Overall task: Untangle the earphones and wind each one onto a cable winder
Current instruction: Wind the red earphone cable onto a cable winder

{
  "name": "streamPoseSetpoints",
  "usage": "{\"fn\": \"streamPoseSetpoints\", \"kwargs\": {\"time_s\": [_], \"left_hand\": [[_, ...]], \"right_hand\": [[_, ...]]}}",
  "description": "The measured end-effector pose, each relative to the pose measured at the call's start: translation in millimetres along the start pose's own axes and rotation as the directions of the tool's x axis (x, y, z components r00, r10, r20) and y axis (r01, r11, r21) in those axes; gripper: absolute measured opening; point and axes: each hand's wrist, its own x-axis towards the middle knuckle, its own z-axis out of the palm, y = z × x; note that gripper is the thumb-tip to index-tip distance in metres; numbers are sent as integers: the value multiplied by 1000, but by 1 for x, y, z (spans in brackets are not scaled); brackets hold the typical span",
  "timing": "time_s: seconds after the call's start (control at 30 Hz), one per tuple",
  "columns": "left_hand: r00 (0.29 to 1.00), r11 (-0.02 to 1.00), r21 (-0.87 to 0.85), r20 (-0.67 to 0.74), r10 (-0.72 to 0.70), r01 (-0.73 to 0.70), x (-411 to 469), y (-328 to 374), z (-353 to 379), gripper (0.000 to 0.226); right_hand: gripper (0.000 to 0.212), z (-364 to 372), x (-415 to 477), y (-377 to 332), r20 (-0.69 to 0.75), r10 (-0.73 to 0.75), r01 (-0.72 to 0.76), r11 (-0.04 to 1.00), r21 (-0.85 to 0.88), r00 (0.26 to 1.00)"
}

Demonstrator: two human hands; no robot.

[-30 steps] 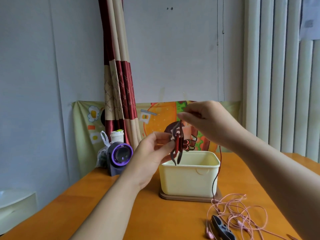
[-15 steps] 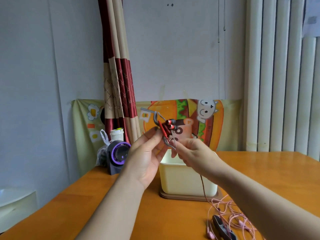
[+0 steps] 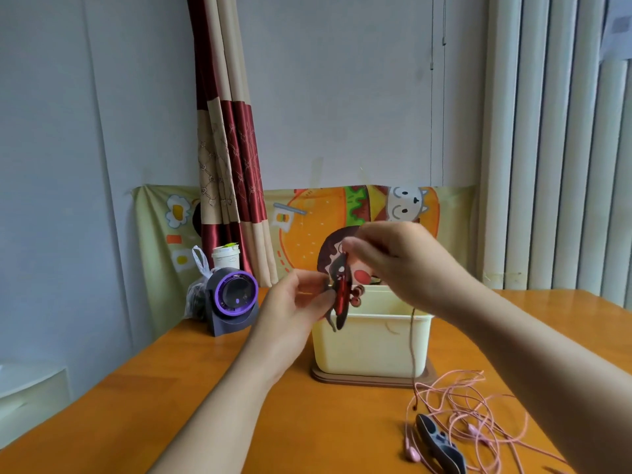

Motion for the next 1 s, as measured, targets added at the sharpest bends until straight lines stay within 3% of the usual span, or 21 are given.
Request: {"fn": "streamPoseSetpoints", "kwargs": {"time_s": [0.13,0.23,0.37,0.47,0.6,0.73,0.8,0.87,1.0], "left_hand": [[989,983,-185,146,23,4,-6,5,-1,23],[976,926,-375,215,40,45,-8,13,0,28],[991,754,-648,129,-34,110,-6,22,4,22],[990,719,-688,-7,-144,100,1,15,2,17],[953,785,-613,-177,-244,88,6,-4,-3,12],[951,978,-200,-284,-122,65,5,-25,-6,16],[976,997,-49,-206,-66,57,1,-26,-5,17],[998,999,16,-44,-43,44,-3,-22,-3,15],[990,991,-131,143,8,11,-10,-16,0,19]], "right_hand": [[38,-6,9,6,-43,82,-78,992,96,996],[40,9,8,18,7,173,-171,962,212,985],[38,41,-11,28,98,279,-295,887,356,955],[35,54,-25,25,146,224,-255,932,257,964],[27,48,-35,17,210,125,-143,987,73,970],[28,35,-31,8,167,22,-19,1000,-20,986],[28,26,-23,7,104,4,-1,1000,-28,995],[30,18,-13,10,35,15,-14,1000,-9,999],[34,6,2,19,-71,93,-88,993,78,993]]}}
